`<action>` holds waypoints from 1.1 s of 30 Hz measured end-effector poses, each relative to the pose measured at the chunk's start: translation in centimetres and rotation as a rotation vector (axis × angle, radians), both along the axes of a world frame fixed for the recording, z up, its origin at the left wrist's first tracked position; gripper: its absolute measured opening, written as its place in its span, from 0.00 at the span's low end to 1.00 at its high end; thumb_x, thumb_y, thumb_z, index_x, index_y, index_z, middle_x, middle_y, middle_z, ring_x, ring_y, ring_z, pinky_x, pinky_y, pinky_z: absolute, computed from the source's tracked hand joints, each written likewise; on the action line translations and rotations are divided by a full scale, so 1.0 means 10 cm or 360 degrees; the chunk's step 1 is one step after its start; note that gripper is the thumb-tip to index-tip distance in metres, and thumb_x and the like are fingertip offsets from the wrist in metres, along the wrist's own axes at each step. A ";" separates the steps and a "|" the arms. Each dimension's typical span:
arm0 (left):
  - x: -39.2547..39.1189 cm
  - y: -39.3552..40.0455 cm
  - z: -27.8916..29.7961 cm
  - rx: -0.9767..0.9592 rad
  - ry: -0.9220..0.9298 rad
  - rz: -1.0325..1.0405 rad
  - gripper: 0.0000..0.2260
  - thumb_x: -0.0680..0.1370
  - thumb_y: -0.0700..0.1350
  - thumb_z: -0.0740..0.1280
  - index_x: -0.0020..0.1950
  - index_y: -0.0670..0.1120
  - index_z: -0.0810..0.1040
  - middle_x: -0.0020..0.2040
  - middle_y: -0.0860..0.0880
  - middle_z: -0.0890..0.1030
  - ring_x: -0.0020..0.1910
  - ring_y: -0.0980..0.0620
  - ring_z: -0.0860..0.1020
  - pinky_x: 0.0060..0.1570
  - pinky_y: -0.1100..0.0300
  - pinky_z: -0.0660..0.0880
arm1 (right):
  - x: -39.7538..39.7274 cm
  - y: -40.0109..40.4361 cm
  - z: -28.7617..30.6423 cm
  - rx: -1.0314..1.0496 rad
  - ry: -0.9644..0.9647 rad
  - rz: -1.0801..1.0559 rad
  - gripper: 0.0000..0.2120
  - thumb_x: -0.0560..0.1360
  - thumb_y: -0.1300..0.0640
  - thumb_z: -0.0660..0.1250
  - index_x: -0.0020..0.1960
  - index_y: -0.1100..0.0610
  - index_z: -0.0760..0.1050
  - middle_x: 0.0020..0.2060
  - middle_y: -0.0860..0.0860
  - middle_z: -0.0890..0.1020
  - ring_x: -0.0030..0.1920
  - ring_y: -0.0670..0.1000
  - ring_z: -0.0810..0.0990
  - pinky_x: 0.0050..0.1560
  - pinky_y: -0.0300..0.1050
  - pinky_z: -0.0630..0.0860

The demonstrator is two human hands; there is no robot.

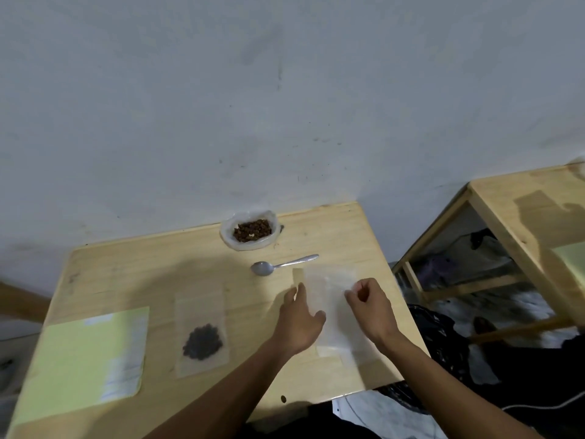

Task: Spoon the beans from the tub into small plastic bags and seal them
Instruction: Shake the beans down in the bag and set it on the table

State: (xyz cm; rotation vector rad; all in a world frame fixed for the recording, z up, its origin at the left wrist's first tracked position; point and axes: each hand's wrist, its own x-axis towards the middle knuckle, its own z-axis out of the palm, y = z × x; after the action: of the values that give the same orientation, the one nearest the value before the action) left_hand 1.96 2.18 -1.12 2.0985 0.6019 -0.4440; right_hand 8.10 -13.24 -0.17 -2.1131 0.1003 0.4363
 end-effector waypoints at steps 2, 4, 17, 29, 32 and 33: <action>0.00 0.14 0.03 0.0037 -0.0112 0.0117 0.36 0.70 0.58 0.62 0.76 0.48 0.62 0.73 0.43 0.67 0.70 0.44 0.68 0.68 0.48 0.69 | 0.01 0.16 0.11 0.0170 -0.0005 0.0029 0.02 0.77 0.58 0.66 0.46 0.56 0.74 0.40 0.52 0.78 0.40 0.51 0.76 0.43 0.46 0.74; -0.01 0.30 0.16 0.0058 -0.0206 0.0251 0.32 0.73 0.54 0.65 0.76 0.48 0.64 0.71 0.43 0.68 0.69 0.43 0.69 0.69 0.48 0.68 | 0.01 0.33 0.22 0.0346 -0.0007 0.0117 0.03 0.78 0.60 0.64 0.47 0.55 0.76 0.41 0.55 0.80 0.40 0.51 0.77 0.42 0.43 0.74; -0.11 1.28 1.19 -0.1084 -0.0705 0.1232 0.10 0.80 0.46 0.67 0.58 0.42 0.75 0.52 0.43 0.83 0.48 0.45 0.84 0.42 0.54 0.81 | -0.06 1.33 0.75 0.0542 -0.0119 0.1153 0.22 0.78 0.60 0.66 0.68 0.41 0.72 0.67 0.38 0.74 0.66 0.39 0.72 0.62 0.40 0.74; -0.23 1.39 1.22 -0.0920 -0.0866 0.1169 0.04 0.79 0.35 0.63 0.45 0.36 0.76 0.47 0.37 0.83 0.46 0.45 0.85 0.41 0.53 0.82 | -0.10 1.74 0.91 0.0750 -0.0104 0.0830 0.10 0.76 0.52 0.71 0.56 0.54 0.79 0.51 0.47 0.84 0.51 0.45 0.83 0.51 0.40 0.78; -0.21 1.36 1.19 -0.0951 -0.0894 0.1252 0.03 0.80 0.36 0.63 0.47 0.37 0.74 0.49 0.38 0.83 0.48 0.43 0.85 0.40 0.54 0.82 | -0.11 1.74 0.88 0.0677 -0.0210 0.0780 0.10 0.77 0.52 0.70 0.57 0.51 0.81 0.51 0.44 0.85 0.52 0.43 0.83 0.55 0.43 0.79; -0.20 1.34 1.19 -0.0972 -0.0894 0.1267 0.02 0.79 0.36 0.63 0.48 0.38 0.75 0.49 0.39 0.83 0.48 0.43 0.85 0.40 0.55 0.82 | -0.12 1.74 0.87 0.0629 -0.0252 0.0760 0.10 0.77 0.52 0.70 0.58 0.51 0.82 0.50 0.43 0.86 0.51 0.42 0.83 0.55 0.42 0.79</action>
State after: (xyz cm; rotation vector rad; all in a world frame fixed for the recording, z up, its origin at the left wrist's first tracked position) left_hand -0.02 15.54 10.77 1.1781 0.7720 0.3733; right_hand 6.93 4.18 8.53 -1.7578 -0.5500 0.5160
